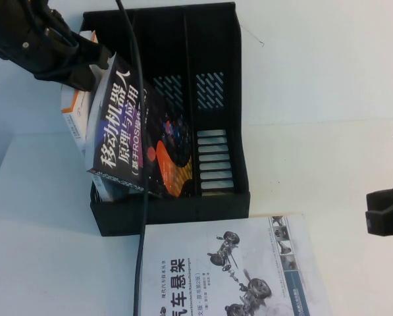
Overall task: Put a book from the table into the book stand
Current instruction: Place the book on the book shelf
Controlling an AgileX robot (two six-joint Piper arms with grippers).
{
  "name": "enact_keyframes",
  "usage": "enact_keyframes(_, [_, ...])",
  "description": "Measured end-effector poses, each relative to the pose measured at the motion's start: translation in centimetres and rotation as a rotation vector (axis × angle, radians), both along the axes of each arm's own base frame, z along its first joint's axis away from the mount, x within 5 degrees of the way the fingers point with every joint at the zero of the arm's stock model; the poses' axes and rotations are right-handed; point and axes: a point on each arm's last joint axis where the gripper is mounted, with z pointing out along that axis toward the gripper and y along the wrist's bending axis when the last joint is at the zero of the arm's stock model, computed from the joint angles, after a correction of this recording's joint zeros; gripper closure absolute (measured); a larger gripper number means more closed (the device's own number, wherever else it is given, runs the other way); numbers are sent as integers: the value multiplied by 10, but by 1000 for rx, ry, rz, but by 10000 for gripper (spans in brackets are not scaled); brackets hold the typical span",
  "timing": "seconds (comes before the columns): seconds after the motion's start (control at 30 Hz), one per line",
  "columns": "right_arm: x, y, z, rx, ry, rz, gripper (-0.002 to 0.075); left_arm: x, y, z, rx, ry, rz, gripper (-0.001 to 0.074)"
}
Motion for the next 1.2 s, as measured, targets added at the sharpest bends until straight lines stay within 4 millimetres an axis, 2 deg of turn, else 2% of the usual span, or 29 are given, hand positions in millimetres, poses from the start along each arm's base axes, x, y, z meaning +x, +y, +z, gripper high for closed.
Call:
enact_keyframes(0.37, [0,0,0,-1,3,1,727,20,-31,-33,57,15,-39,736])
enact_keyframes(0.53, [-1,0,-1,-8,9,3,727,24,-33,-34,64,-14,-21,736])
enact_keyframes(0.73, [0,0,-1,-7,5,5,727,26,-33,-24,56,-62,-4,736])
enact_keyframes(1.03, [0,0,0,-3,2,4,727,20,-29,18,39,-144,14,736])
enact_keyframes(1.2, [0,0,0,-3,2,4,727,16,-24,21,82,-124,23,736])
